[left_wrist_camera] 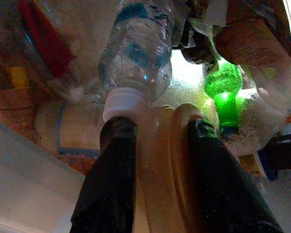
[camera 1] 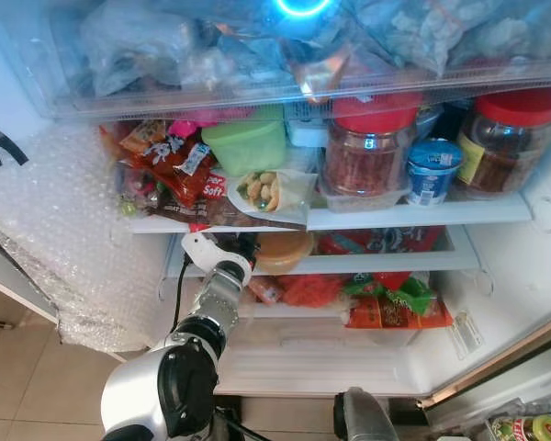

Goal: Restocking fridge

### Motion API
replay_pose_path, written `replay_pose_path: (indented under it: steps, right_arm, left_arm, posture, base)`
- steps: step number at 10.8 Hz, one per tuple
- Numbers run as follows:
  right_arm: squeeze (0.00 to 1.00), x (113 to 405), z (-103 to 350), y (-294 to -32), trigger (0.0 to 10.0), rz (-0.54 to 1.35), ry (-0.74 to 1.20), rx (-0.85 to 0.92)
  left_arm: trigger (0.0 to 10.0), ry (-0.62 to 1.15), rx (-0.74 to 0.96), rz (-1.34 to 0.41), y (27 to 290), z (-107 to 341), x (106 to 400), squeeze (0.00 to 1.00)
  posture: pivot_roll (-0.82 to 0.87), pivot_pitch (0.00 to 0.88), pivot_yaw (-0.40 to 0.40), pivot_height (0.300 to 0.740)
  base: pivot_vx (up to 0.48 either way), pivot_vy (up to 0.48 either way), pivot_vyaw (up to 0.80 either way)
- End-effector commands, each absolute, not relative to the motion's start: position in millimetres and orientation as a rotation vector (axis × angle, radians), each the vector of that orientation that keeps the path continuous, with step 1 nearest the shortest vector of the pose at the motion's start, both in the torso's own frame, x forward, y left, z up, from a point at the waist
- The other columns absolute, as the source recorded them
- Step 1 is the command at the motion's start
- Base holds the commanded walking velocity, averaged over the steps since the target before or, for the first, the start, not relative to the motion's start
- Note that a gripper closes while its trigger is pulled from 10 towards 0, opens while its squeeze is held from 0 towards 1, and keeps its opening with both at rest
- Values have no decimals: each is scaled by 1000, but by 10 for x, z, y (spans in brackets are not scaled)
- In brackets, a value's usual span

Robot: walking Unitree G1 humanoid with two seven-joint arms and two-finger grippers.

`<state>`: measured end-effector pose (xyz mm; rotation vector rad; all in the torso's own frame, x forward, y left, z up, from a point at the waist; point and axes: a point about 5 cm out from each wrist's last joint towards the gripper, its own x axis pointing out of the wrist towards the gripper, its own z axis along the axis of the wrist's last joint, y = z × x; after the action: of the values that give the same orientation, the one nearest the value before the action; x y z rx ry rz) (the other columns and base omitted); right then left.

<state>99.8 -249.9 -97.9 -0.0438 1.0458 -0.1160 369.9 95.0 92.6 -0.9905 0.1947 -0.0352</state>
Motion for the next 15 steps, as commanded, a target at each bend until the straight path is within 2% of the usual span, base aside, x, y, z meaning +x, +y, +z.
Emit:
replay_pose_path:
  steps: [1,2,3,13,14,15]
  right_arm:
    - [0,941,-993,-2493,10000,-111,1056,-50]
    - [0,944,-993,-2489,10000,-109,1055,-51]
    - [0,957,-992,-2480,10000,-107,1052,-51]
    - [0,1057,-975,-2462,10000,-103,1037,-50]
    - [0,1063,-974,-2462,10000,-104,1036,-50]
    - [0,1066,-973,-2462,10000,-106,1035,-50]
  left_arm:
    - [10000,194,-970,-3,994,964,3731,0]
    - [10000,194,-968,-11,979,972,3734,996]
    - [10000,189,-969,-27,968,975,3732,1000]
    - [10000,87,-986,-134,1100,965,3691,1000]
    - [10000,98,-969,-149,1098,905,3651,0]
    - [10000,101,-957,-168,1100,869,3623,0]
  posture:
    - [-333,121,102,646]
    - [-330,118,105,646]
    - [-323,111,110,646]
    - [-293,51,123,646]
    - [-295,48,124,646]
    - [-296,45,124,646]
  base:
    - [0,0,0]
    - [0,0,0]
    - [0,0,0]
    - [0,0,0]
    - [0,0,0]
    - [0,0,0]
